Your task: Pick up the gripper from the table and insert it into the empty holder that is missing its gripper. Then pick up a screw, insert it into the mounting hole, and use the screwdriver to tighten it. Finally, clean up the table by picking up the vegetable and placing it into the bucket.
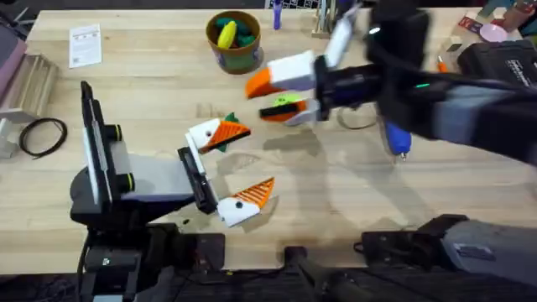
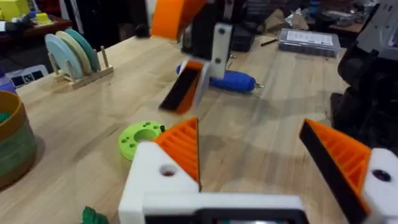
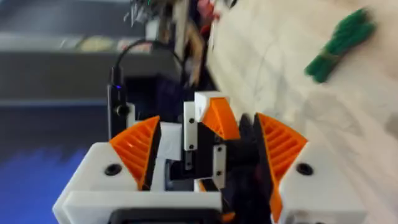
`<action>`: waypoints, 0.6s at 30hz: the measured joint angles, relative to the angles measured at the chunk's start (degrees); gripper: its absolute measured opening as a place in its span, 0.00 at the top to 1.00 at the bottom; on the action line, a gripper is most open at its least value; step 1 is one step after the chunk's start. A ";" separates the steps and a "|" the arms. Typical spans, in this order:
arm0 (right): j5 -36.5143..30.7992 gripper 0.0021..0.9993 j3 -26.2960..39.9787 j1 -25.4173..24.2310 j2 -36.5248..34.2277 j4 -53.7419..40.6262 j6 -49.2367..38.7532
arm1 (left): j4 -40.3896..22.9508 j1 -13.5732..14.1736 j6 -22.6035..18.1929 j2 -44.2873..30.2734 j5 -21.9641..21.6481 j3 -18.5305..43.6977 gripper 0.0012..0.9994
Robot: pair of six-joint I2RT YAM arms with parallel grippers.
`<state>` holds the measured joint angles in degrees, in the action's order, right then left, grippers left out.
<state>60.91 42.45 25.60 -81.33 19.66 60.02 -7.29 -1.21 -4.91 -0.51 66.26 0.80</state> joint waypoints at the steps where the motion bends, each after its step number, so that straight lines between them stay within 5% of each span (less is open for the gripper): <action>1: -1.27 0.16 0.30 -1.38 2.92 -4.93 -2.81 | 0.00 0.00 0.00 0.00 0.00 0.00 0.01; 10: -13.63 0.16 15.25 -8.25 12.70 -49.47 -26.62 | 0.00 0.00 0.01 0.00 0.02 0.00 0.01; 18: -33.81 0.16 26.97 -5.48 11.68 -70.14 -39.41 | 0.00 0.00 0.00 0.00 0.00 0.00 0.01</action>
<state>27.10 69.42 20.12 -69.65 -50.47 20.61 -7.29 -1.21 -4.91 -0.51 66.26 0.80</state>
